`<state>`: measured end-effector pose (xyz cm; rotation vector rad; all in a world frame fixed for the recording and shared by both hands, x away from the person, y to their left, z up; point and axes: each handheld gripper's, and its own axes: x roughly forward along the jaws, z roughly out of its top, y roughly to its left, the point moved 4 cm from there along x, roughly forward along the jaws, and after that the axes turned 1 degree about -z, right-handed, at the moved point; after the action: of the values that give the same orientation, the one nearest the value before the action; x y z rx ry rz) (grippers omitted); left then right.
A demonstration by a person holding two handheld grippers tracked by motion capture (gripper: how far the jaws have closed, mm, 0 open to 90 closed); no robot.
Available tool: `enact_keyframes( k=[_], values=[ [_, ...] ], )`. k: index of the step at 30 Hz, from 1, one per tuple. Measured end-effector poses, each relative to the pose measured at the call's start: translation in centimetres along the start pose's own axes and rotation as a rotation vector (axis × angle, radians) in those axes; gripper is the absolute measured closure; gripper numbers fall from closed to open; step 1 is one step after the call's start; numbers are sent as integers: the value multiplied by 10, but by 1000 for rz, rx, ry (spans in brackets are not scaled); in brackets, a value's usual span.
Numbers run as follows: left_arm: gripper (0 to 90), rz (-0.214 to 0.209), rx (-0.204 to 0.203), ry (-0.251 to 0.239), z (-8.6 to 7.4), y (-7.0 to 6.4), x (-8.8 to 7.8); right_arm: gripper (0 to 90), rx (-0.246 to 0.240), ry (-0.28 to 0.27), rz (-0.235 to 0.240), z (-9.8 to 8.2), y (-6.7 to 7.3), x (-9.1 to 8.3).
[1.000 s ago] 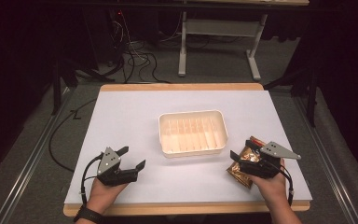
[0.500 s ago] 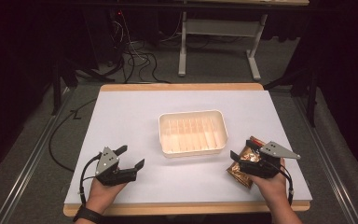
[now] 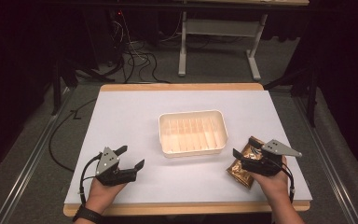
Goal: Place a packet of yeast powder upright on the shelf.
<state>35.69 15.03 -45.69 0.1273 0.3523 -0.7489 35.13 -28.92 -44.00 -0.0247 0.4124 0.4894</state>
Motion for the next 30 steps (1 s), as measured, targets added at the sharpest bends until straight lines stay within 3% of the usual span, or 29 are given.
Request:
enact_keyframes(
  k=[20, 30],
  values=[
    [179, -8, 8, 19, -2, -2, 2, 254, 113, 39, -93, -12, -53, -6],
    [179, -10, 10, 22, -2, -3, 3, 268, 152, 50, -121, -19, -69, -8]
  ],
)
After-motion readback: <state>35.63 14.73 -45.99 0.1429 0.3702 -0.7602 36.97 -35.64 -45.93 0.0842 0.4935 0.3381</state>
